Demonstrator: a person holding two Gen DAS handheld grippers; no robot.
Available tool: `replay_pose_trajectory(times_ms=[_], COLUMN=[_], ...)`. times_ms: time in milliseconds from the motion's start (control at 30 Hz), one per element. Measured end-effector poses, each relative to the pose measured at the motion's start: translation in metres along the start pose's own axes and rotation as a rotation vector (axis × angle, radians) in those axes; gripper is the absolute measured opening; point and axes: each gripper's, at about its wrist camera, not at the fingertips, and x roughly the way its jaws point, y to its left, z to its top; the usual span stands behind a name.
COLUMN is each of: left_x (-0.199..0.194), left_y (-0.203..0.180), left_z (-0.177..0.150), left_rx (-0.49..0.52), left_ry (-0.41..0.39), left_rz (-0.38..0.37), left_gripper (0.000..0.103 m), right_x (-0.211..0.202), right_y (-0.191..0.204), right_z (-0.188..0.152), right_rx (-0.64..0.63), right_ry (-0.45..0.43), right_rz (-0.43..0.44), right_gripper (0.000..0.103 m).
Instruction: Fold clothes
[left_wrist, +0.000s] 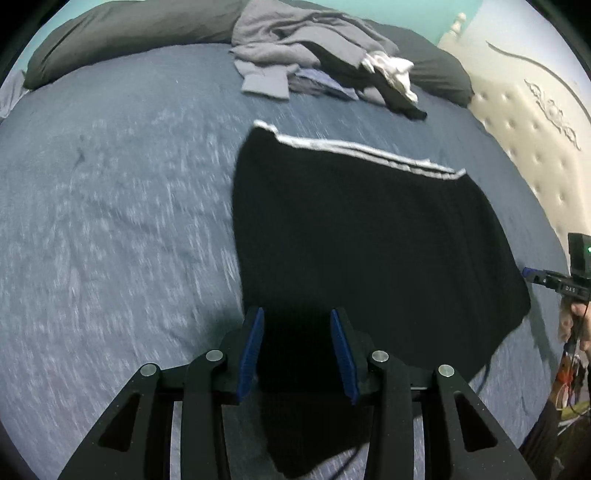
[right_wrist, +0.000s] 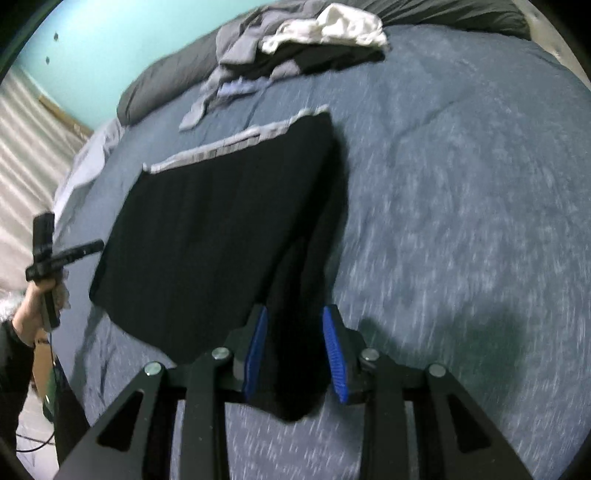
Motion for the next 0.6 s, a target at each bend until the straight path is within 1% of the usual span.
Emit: replay_pose_trajectory(times_ms=[67, 133, 200, 233, 300, 367, 467, 500, 600], left_x=[0.003, 0.005, 0.007, 0.008, 0.012, 0.018, 0.026, 0.027, 0.031], left_y=[-0.005, -0.009, -0.011, -0.011, -0.012, -0.013, -0.01, -0.009, -0.006], left_z=[-0.008, -0.014, -0.018, -0.019, -0.02, -0.021, -0.023, -0.024, -0.024], left_rx=[0.015, 0.03, 0.036, 0.034, 0.035, 0.043, 0.03, 0.024, 0.009], left_ry=[0.014, 0.018, 0.024, 0.029, 0.039, 0.057, 0.076, 0.079, 0.083], left_rz=[0.022, 0.041, 0.051, 0.054, 0.071, 0.095, 0.108, 0.108, 0.106], left_gripper=[0.041, 0.041, 0.041, 0.041, 0.041, 0.041, 0.042, 0.043, 0.044], right_x=[0.008, 0.012, 0.018, 0.019, 0.02, 0.015, 0.001, -0.002, -0.005], right_y=[0.005, 0.01, 0.016, 0.018, 0.017, 0.015, 0.009, 0.004, -0.01], right_z=[-0.005, -0.007, -0.008, -0.009, -0.01, -0.011, -0.014, -0.014, -0.019], right_rx=[-0.004, -0.008, -0.03, -0.041, -0.024, 0.0, 0.033, 0.046, 0.084], right_ry=[0.035, 0.043, 0.053, 0.054, 0.047, 0.025, -0.016, -0.025, -0.023], right_rz=[-0.02, -0.018, -0.042, -0.057, -0.062, -0.067, -0.081, -0.086, -0.092], right_gripper=[0.032, 0.032, 0.031, 0.024, 0.007, 0.005, 0.004, 0.004, 0.004])
